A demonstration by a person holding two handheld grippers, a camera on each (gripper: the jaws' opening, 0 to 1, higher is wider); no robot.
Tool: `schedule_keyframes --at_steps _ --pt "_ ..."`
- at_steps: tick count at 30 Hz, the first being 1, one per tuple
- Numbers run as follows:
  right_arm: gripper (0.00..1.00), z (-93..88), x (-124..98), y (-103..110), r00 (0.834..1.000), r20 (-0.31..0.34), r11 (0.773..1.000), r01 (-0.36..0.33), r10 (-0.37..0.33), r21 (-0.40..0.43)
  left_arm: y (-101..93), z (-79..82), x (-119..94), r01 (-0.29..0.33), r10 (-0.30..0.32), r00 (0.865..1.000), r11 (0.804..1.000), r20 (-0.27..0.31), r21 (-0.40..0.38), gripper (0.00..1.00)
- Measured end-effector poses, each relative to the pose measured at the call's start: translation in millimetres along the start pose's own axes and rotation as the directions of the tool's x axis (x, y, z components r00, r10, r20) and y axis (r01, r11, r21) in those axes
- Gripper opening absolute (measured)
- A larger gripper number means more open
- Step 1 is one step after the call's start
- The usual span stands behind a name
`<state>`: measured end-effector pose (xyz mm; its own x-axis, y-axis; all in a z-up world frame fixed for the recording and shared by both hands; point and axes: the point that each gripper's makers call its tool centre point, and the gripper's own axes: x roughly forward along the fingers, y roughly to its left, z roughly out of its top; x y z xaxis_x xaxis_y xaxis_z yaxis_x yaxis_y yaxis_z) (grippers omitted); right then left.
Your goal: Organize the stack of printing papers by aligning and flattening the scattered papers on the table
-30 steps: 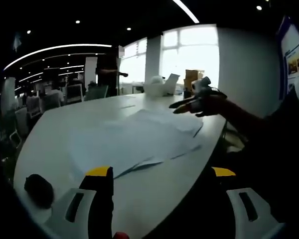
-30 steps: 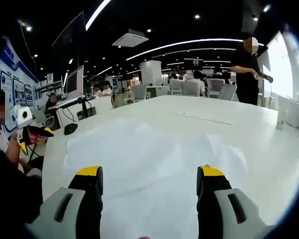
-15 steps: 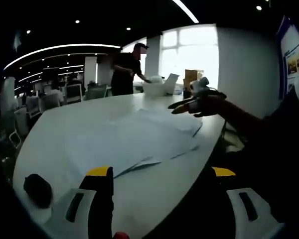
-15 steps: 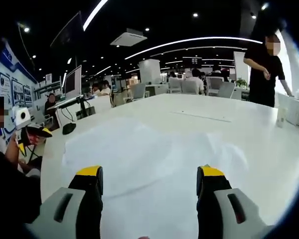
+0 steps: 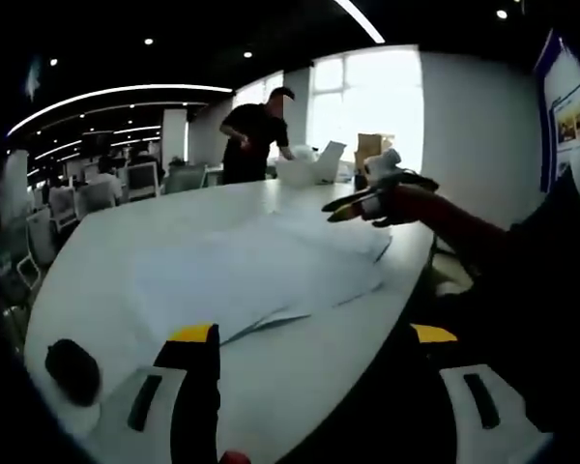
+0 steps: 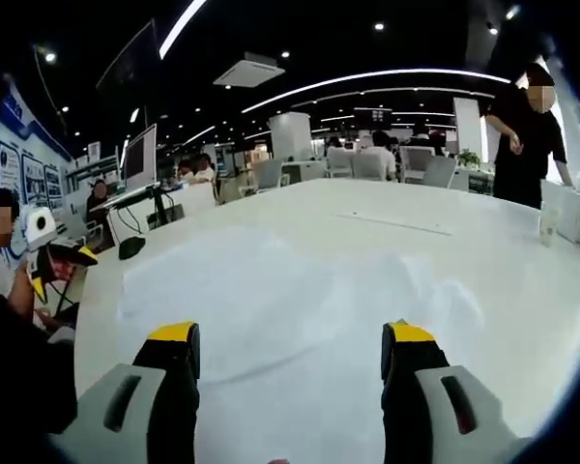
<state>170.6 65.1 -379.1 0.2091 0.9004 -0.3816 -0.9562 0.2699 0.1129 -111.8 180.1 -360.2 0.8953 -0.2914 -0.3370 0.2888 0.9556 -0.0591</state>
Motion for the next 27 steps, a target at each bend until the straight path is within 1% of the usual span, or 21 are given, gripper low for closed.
schedule_keyframes --at_steps 6,8,12,20,27 --pt "0.72 0.9 6 -11 1.000 -0.005 1.000 0.000 0.000 -0.001 0.6 1.2 0 0.001 -0.001 1.000 1.000 -0.001 0.001 0.81" --pt "0.72 1.5 8 -18 1.000 -0.009 1.000 0.002 -0.002 -0.001 2.0 1.7 0 0.002 -0.002 1.000 1.000 -0.001 0.001 0.81" --pt "0.72 0.0 7 -18 1.000 -0.010 1.000 0.003 -0.003 0.000 3.1 2.1 1 0.002 -0.002 1.000 1.000 -0.002 0.001 0.81" --pt "0.72 1.4 12 -21 1.000 -0.012 1.000 0.006 -0.006 0.001 3.7 3.0 2 0.004 -0.004 1.000 1.000 -0.002 0.002 0.81" --pt "0.72 -3.7 15 -19 1.000 -0.022 1.000 0.003 -0.003 -0.005 4.5 1.2 2 0.005 -0.005 1.000 1.000 -0.004 -0.001 0.81"
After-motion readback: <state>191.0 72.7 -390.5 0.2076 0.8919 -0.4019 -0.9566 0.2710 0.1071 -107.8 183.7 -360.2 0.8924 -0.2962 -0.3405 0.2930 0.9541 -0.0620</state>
